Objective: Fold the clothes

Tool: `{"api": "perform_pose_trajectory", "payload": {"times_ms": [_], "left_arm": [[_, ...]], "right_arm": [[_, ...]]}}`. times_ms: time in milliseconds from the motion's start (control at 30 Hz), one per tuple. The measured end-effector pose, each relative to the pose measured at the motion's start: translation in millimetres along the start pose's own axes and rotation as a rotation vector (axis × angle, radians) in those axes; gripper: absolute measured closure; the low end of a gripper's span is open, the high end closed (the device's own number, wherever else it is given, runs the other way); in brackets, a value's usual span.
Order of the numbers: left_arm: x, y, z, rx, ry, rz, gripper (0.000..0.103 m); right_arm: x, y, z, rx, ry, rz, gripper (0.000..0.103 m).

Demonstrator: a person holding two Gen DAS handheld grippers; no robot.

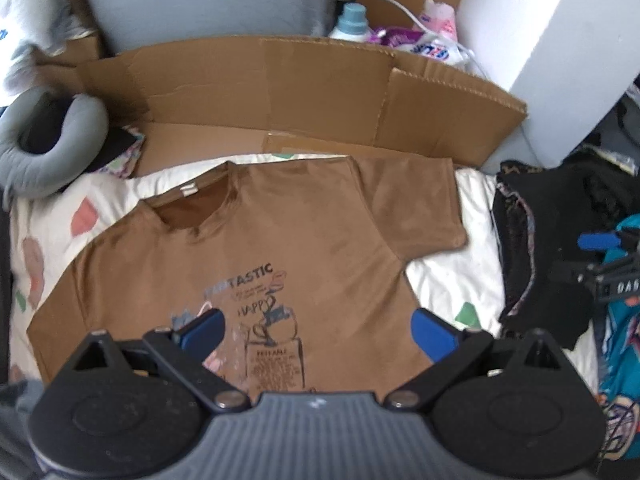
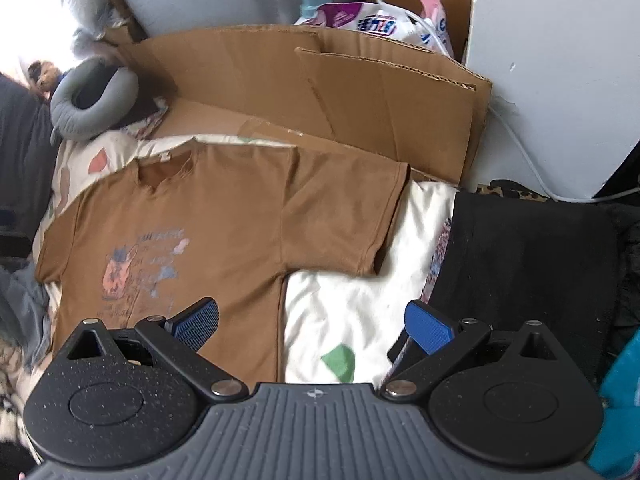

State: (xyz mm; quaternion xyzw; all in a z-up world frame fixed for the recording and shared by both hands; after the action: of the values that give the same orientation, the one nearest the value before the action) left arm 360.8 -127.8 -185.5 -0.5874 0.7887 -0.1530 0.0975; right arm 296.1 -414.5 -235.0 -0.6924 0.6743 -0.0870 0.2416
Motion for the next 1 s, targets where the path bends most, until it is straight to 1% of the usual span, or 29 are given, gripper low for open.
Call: {"api": "perform_pose_trajectory", "payload": {"times_ms": [100,167,233,300,367,500,600,733,800,833,900,933,1000], "left_arm": [[7,-4,18,0.031,-0.003,0.045,0.002],[11,-6,30,0.047,-0.004,0.058,0.002],[15,-8,41,0.065,-0.003,0.069,0.002],[20,-8,51,0.088,0.006,0.076,0.002],[26,-7,59,0.119,0.043,0.079,0.003],[30,-8,70,0.198,0.056,0.064,0.005],[31,-8,83,0.201,0.075,0.047,0.006],[28,-4,103,0.213,0.072,0.039,0.007],[25,-1,113,0.217,0.071,0.029,0.009],[24,1,119,0.217,0.081,0.028,0.009],[23,7,131,0.213,0.100,0.030,0.011],[23,10,138,0.211,0.099,0.033,0.013],[23,16,150,0.206,0.097,0.037,0.015]], "right_arm": [[14,-4,11,0.067,-0.015,0.056,0.001],[22,-9,17,0.123,-0.010,0.086,0.001],[28,-11,24,0.155,-0.017,0.125,0.001],[30,-12,33,0.173,-0.019,0.143,0.001],[29,-10,42,0.174,-0.014,0.137,0.001],[24,-2,59,0.186,-0.024,0.109,0.003],[16,5,69,0.200,-0.028,0.060,0.003],[17,16,86,0.211,-0.029,0.085,0.005],[16,21,95,0.223,-0.023,0.094,0.016],[16,23,99,0.233,-0.003,0.084,0.022],[12,28,108,0.243,0.027,0.047,0.022],[11,30,112,0.249,0.027,0.037,0.022],[11,36,121,0.249,0.019,0.057,0.022]]}}
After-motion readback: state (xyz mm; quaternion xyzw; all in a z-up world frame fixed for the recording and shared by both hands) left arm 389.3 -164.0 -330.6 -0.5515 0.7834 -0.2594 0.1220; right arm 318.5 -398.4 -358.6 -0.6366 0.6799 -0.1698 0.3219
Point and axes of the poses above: each gripper's, at about its wrist camera, not at the fingertips, and z roughly the way its jaws point, x to its right, y to its underside, the point moved 6 cm from there along z, roughly the way its jaws point, and after that the axes turned 4 degrees about -z, right-handed, at the moved point
